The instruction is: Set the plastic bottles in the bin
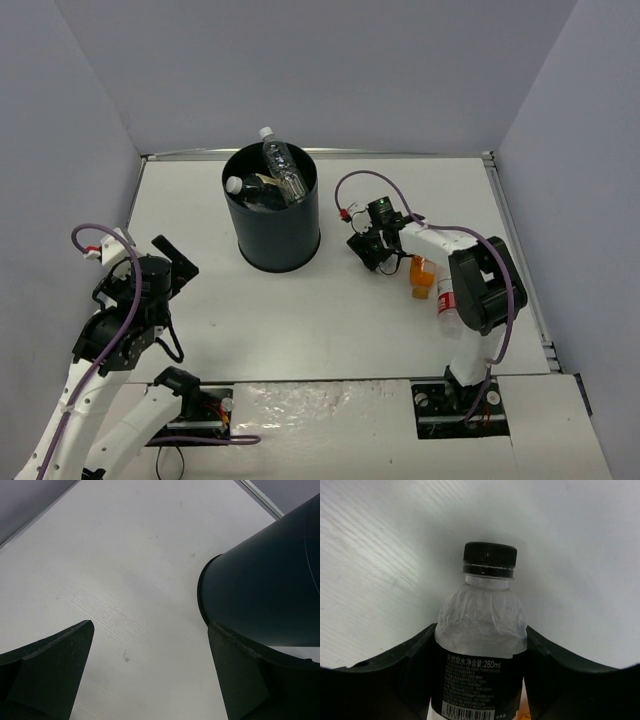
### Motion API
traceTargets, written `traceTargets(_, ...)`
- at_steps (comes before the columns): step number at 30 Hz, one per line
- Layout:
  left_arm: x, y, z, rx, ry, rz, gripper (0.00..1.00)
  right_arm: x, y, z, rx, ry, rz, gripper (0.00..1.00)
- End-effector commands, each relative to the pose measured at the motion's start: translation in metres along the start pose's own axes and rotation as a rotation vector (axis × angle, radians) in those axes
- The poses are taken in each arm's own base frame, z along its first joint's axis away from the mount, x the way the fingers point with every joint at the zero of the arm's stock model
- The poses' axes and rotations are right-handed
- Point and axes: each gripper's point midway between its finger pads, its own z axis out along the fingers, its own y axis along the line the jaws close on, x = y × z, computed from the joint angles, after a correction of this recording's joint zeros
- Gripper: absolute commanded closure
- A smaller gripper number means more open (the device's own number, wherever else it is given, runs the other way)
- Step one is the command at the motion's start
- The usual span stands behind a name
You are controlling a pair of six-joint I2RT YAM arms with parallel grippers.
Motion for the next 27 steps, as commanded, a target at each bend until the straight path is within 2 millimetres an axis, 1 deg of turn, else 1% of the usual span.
traceTargets(1,-0.009,0.0,0.002,-0.025,-0.029,-0.017,0.03,-0.09,-0.007,-0.078,0.209,-0.231,0.003,0.66)
traceTargets(2,-0.009,0.0,0.001,-0.025,-0.029,-0.017,0.03,-0.104,-0.009,-0.096,0.249,-0.276,0.018,0.67)
traceTargets(3,-0.009,0.001,0.001,-0.026,-0.03,-0.021,0.03,-0.125,-0.011,-0.124,0.285,-0.356,0.044,0.69)
traceTargets(4,-0.008,0.001,0.001,-0.027,-0.032,-0.025,0.03,-0.145,-0.013,-0.157,0.317,-0.445,0.075,0.72)
traceTargets(5,-0.009,0.001,0.0,-0.025,-0.035,-0.029,0.03,-0.162,-0.013,-0.186,0.322,-0.527,0.103,0.72)
traceTargets(7,-0.01,0.003,0.0,-0.026,-0.041,-0.034,0.03,-0.187,-0.01,-0.234,0.313,-0.67,0.146,0.74)
traceTargets(10,-0.011,0.004,0.0,-0.03,-0.049,-0.038,0.03,-0.22,0.005,-0.284,0.209,-0.859,0.216,0.74)
traceTargets(11,-0.011,0.004,0.0,-0.031,-0.05,-0.039,0.03,-0.234,0.014,-0.299,0.15,-0.926,0.216,0.74)
traceTargets(13,-0.011,0.005,-0.001,-0.032,-0.05,-0.039,0.03,-0.266,0.041,-0.332,0.0,-1.067,0.17,0.73)
traceTargets(15,-0.011,0.004,-0.001,-0.028,-0.049,-0.041,0.03,-0.286,0.059,-0.339,-0.055,-1.113,0.147,0.72)
traceTargets(17,-0.011,0.004,-0.002,-0.024,-0.047,-0.044,0.03,-0.315,0.087,-0.331,-0.101,-1.116,0.108,0.7)
traceTargets(18,-0.011,0.004,-0.002,-0.022,-0.045,-0.042,0.03,-0.321,0.093,-0.326,-0.106,-1.111,0.102,0.64)
traceTargets(20,-0.01,0.002,-0.002,-0.014,-0.038,-0.041,0.03,-0.337,0.11,-0.299,-0.114,-1.076,0.098,0.61)
traceTargets(22,-0.008,-0.001,-0.003,0.002,-0.027,-0.037,0.03,-0.349,0.116,-0.277,-0.106,-1.052,0.106,0.61)
traceTargets(23,-0.007,-0.002,-0.002,0.005,-0.024,-0.035,0.03,-0.354,0.116,-0.279,-0.103,-1.06,0.11,0.6)
traceTargets(24,-0.007,-0.003,-0.002,0.009,-0.021,-0.034,0.03,-0.359,0.12,-0.267,-0.104,-1.046,0.108,0.59)
traceTargets(25,-0.007,-0.004,-0.002,0.011,-0.02,-0.03,0.03,-0.364,0.125,-0.246,-0.099,-1.012,0.104,0.56)
traceTargets(26,-0.007,-0.004,-0.002,0.012,-0.019,-0.027,0.03,-0.366,0.127,-0.234,-0.087,-0.989,0.104,0.52)
traceTargets(27,-0.007,-0.004,-0.002,0.01,-0.017,-0.024,0.03,-0.366,0.131,-0.227,-0.077,-0.971,0.097,0.47)
